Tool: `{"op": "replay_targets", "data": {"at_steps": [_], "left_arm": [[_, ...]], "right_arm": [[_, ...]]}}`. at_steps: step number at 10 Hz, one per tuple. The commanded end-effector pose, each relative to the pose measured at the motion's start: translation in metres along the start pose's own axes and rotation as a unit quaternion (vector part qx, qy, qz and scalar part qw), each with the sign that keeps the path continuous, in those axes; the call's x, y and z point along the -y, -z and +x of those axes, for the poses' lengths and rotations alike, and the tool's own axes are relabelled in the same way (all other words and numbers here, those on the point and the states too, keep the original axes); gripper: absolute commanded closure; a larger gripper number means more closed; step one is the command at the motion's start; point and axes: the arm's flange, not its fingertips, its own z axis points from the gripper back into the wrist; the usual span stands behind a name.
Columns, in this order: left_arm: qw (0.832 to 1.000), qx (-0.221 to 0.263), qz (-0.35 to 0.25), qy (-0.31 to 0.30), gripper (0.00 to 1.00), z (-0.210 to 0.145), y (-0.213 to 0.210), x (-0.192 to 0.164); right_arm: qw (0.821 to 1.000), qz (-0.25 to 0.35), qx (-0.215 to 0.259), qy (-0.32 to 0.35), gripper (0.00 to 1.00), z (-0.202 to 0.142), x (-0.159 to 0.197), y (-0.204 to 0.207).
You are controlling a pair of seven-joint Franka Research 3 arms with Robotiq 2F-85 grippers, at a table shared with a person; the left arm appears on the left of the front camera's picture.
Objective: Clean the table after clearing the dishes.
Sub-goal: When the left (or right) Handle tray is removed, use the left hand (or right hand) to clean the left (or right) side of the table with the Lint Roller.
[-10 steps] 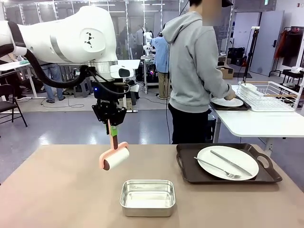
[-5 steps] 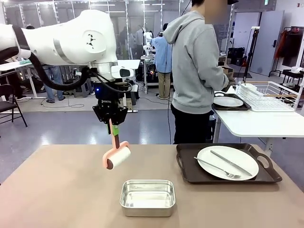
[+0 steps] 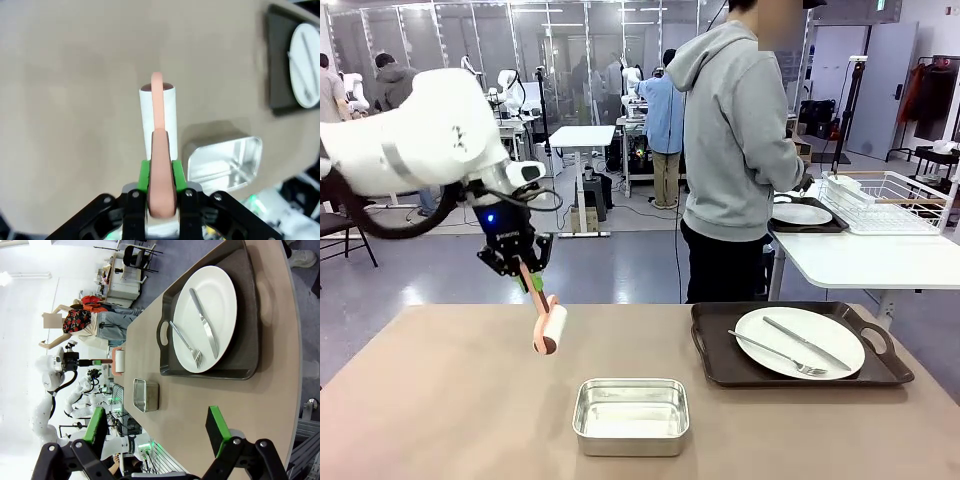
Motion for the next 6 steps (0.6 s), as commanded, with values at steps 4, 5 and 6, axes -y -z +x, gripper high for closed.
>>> {"op": "replay_targets", "data": {"at_steps": [4,5,6], "left_arm": [[0.995,0.042,-0.089,-0.012,0.79,0.025,0.057,-0.042],[0.992,0.002,-0.124,-0.010,0.79,0.036,0.066,-0.055],[0.993,0.008,-0.118,-0.013,0.79,0.039,0.069,-0.061]], "right_arm": [[1.000,0.000,0.000,-0.001,0.00,-0.001,-0.003,0.000],[1.000,0.000,0.000,-0.001,0.00,-0.001,-0.003,0.000],[1.000,0.000,0.000,-0.001,0.00,-0.001,-0.003,0.000]]}}
